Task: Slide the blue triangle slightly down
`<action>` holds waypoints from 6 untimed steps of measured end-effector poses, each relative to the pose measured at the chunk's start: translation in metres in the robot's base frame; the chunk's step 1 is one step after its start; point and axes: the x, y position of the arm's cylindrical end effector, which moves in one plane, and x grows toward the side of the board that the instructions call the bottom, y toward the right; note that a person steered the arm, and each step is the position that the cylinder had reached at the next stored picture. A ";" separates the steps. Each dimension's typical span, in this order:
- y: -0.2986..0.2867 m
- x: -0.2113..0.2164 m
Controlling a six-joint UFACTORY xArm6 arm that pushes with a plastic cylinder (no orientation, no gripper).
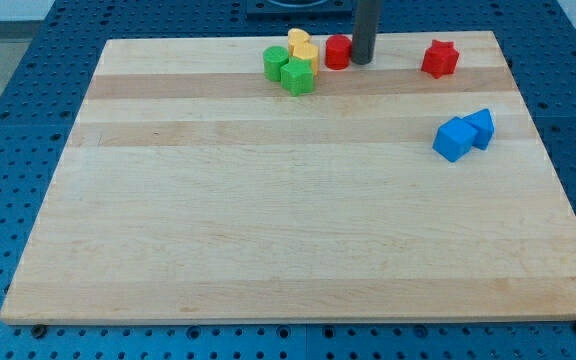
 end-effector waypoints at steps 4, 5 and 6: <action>0.089 -0.010; 0.099 -0.035; 0.145 -0.036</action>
